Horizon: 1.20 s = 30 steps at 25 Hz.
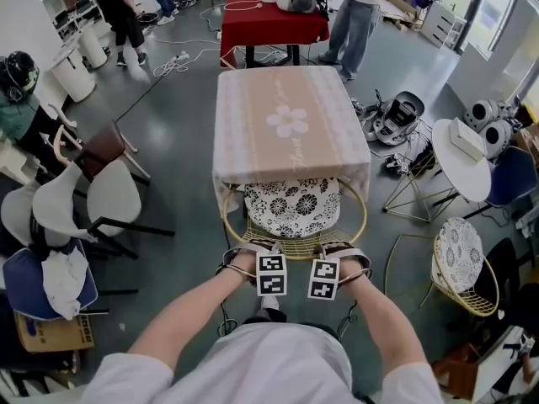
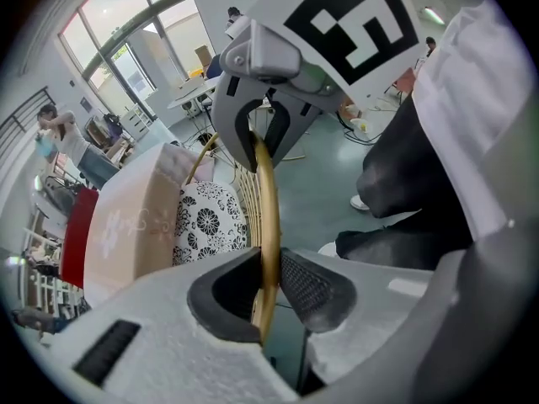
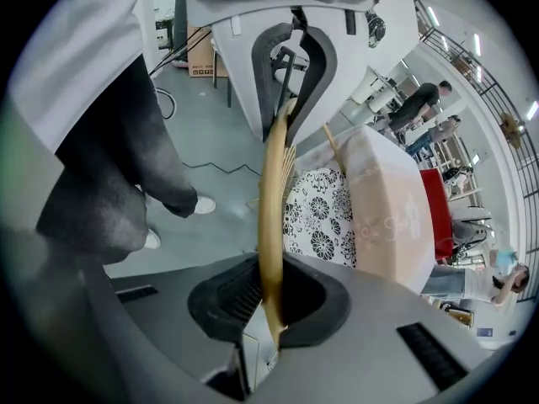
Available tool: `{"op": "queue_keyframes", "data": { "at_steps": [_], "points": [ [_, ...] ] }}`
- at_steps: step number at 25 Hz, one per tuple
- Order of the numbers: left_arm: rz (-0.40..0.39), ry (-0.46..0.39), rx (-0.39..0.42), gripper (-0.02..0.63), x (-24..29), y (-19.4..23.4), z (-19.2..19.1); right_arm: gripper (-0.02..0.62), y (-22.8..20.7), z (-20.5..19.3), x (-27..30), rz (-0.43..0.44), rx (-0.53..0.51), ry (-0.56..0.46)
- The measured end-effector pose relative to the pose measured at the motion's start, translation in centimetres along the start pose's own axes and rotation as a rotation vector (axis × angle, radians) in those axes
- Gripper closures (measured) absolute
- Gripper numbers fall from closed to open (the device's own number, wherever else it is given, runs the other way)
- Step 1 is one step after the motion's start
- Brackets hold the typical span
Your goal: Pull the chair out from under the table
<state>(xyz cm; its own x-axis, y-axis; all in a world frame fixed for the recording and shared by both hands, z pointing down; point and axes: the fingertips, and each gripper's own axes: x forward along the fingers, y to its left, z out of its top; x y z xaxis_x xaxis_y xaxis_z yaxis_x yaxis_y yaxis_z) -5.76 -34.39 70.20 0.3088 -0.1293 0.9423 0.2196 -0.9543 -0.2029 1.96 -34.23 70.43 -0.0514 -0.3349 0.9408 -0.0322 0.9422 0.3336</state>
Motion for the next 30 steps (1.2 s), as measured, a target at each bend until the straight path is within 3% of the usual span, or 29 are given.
{"op": "queue_keyframes", "data": {
  "at_steps": [11,30],
  "points": [
    [0.024,0.022,-0.03,0.538,0.2,-1.1,0.2,0.569,0.8,-0.1,-0.2,0.009,-0.012,-0.017],
    [0.036,0.036,-0.067,0.538,-0.1,-6.8,2.8,0.571,6.6,-1.2,-2.2,0.024,-0.049,-0.053]
  ]
}}
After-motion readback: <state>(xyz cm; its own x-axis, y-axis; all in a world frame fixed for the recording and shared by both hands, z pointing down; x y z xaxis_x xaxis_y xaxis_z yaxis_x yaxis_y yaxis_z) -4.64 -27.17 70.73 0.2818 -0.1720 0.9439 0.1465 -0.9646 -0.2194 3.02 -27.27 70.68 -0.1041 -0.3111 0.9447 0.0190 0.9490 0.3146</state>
